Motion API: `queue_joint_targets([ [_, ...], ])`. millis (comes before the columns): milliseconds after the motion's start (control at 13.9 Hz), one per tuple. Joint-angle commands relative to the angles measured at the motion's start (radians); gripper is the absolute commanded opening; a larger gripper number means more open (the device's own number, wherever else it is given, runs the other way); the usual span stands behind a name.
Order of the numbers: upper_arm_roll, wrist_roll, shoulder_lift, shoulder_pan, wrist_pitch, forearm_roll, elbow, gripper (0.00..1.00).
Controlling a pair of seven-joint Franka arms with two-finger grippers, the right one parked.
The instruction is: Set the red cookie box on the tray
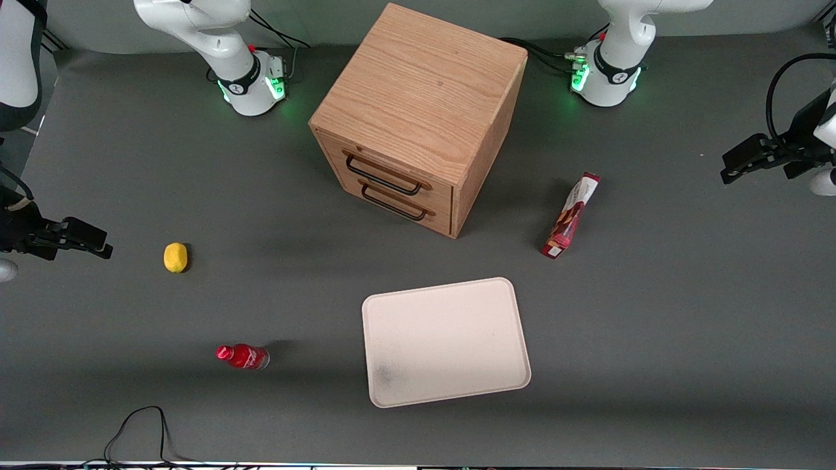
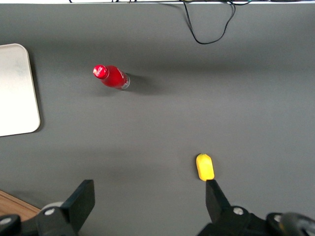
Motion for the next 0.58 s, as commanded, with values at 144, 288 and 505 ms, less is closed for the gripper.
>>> queue_joint_targets([
  [144, 0.003, -0.002, -0.035, -0.007, -0.009, -0.013, -0.027, 1.0],
  [288, 0.003, -0.001, -0.033, -0.007, -0.009, -0.013, -0.027, 1.0],
  [505, 0.003, 0.0, -0.033, -0.012, -0.007, -0.013, -0.026, 1.0],
])
